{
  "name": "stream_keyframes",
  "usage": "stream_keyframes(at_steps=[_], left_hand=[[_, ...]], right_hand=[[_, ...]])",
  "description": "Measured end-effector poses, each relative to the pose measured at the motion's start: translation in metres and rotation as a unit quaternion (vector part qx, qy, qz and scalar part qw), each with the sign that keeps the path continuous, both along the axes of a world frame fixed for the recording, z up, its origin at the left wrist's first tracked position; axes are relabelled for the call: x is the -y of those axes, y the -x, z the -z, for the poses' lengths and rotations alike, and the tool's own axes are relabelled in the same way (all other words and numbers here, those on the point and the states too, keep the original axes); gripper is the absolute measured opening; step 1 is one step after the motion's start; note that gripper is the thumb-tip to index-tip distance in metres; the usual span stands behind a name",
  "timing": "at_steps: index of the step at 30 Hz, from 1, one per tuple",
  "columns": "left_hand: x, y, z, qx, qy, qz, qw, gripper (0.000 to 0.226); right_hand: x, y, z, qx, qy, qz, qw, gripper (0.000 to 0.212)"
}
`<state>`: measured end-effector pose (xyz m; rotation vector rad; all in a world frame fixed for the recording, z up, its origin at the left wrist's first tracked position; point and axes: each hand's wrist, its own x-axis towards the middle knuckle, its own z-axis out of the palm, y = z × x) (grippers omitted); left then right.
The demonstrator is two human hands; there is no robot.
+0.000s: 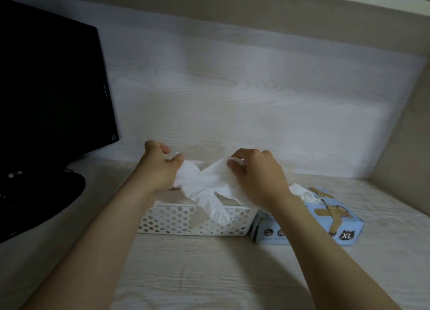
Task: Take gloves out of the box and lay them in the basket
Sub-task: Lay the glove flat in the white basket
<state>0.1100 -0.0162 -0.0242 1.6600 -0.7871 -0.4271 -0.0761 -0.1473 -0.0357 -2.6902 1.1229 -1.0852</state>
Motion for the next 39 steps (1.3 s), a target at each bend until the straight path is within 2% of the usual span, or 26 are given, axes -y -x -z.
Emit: stream_keyframes(at_steps=[2,4,6,9,11,14,16,18,19,21,22,24,27,30,32,35,39], left_hand=[[-0.001,-0.002,-0.001,-0.072,0.003,0.037,0.997,0.033],[-0.003,-0.007,0.002,-0.061,-0.021,0.033,0.997,0.032],[-0.005,-0.012,0.005,0.038,-0.045,-0.012,0.998,0.029],[-0.008,-0.014,0.008,0.204,-0.089,-0.088,0.971,0.036],[-0.008,-0.013,0.009,0.248,-0.14,-0.099,0.953,0.035],[-0.004,-0.013,0.011,0.288,-0.229,-0.078,0.927,0.016],[-0.003,-0.01,0.013,0.305,-0.271,-0.068,0.91,0.018],[-0.003,-0.005,0.012,0.351,-0.298,-0.065,0.885,0.018],[-0.002,-0.003,0.01,0.39,-0.308,-0.064,0.866,0.016],[0.0,-0.004,0.01,0.445,-0.292,-0.052,0.845,0.03],[0.0,-0.004,0.009,0.439,-0.286,-0.032,0.851,0.033],[0.001,-0.006,0.01,0.389,-0.255,0.031,0.885,0.019],[0.0,-0.005,0.013,0.354,-0.236,0.075,0.902,0.031],[-0.003,0.009,0.009,0.4,-0.176,0.043,0.898,0.023],[-0.005,0.023,0.006,0.412,-0.126,0.025,0.902,0.026],[-0.007,0.051,0.003,0.462,-0.039,0.019,0.886,0.017],[-0.009,0.086,0.009,0.526,0.079,0.026,0.846,0.011]], right_hand=[[0.004,-0.007,-0.001,-0.012,-0.025,-0.027,0.999,0.021],[0.008,-0.013,-0.002,-0.031,-0.037,-0.035,0.998,0.02],[0.011,-0.021,-0.003,-0.069,-0.048,-0.043,0.996,0.02],[0.013,-0.032,-0.005,-0.108,-0.062,-0.053,0.991,0.021],[0.014,-0.038,-0.006,-0.112,-0.07,-0.054,0.99,0.02],[0.011,-0.041,-0.009,-0.144,-0.05,-0.01,0.988,0.025],[0.007,-0.04,-0.011,-0.185,0.032,0.031,0.982,0.031],[0.003,-0.039,-0.013,-0.178,0.102,0.017,0.979,0.029],[0.001,-0.038,-0.015,-0.164,0.098,-0.016,0.981,0.029],[-0.003,-0.038,-0.018,-0.15,-0.016,-0.096,0.984,0.041],[-0.006,-0.039,-0.018,-0.173,-0.085,-0.116,0.974,0.053],[-0.013,-0.042,-0.014,-0.256,-0.144,-0.103,0.95,0.075],[-0.016,-0.046,-0.004,-0.328,-0.164,-0.092,0.926,0.08],[-0.018,-0.044,-0.001,-0.271,-0.173,-0.101,0.942,0.073],[-0.018,-0.04,-0.003,-0.183,-0.117,-0.112,0.97,0.057],[-0.014,-0.024,-0.009,-0.071,-0.044,-0.116,0.99,0.028],[-0.007,0.008,-0.01,0.027,-0.048,-0.06,0.997,0.036]])
